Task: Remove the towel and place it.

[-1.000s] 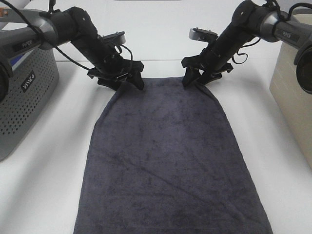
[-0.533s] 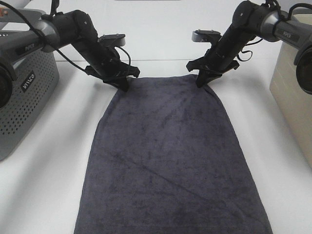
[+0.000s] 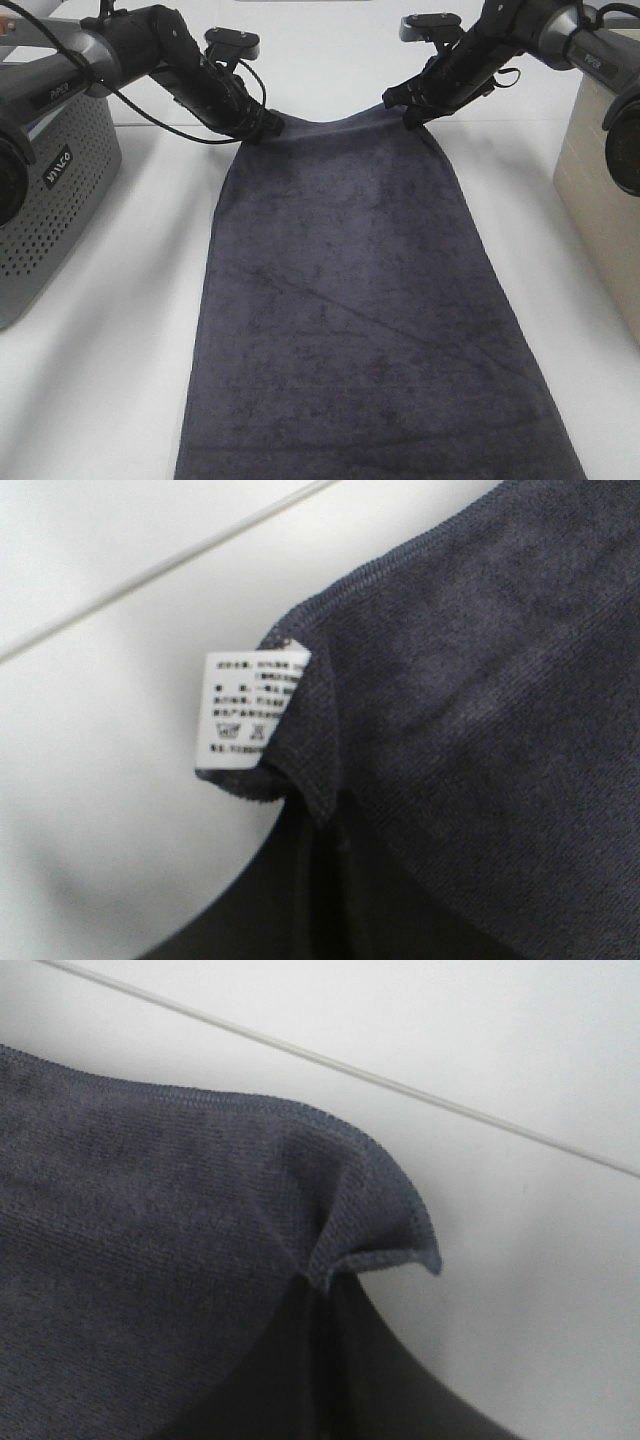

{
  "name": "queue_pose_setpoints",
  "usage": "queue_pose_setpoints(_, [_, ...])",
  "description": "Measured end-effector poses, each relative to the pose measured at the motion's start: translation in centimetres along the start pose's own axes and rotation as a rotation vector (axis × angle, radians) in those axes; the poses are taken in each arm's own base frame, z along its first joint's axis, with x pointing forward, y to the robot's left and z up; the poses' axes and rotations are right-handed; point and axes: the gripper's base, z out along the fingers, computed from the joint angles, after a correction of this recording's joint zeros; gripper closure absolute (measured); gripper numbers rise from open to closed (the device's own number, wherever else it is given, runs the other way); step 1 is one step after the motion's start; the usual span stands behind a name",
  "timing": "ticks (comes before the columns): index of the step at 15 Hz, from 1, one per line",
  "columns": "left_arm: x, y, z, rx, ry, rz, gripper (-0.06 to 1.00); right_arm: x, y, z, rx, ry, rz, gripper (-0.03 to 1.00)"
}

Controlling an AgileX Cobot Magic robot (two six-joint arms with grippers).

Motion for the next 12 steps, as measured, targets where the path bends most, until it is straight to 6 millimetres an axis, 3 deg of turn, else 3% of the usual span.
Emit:
queue_pose_setpoints(8, [-2.5,1.1,-0.3,-0.129,-0.279,0.088,0.94,-1.3,-0.6,-0.1,0.071,-0.14,-0.01,0.95])
queue_pose_setpoints(12, [-2.3,1.2,0.2,-0.145,-0.304,0.107,0.94,-1.5,-0.7,-0.2,0.078,-0.165,-0.009,0.95])
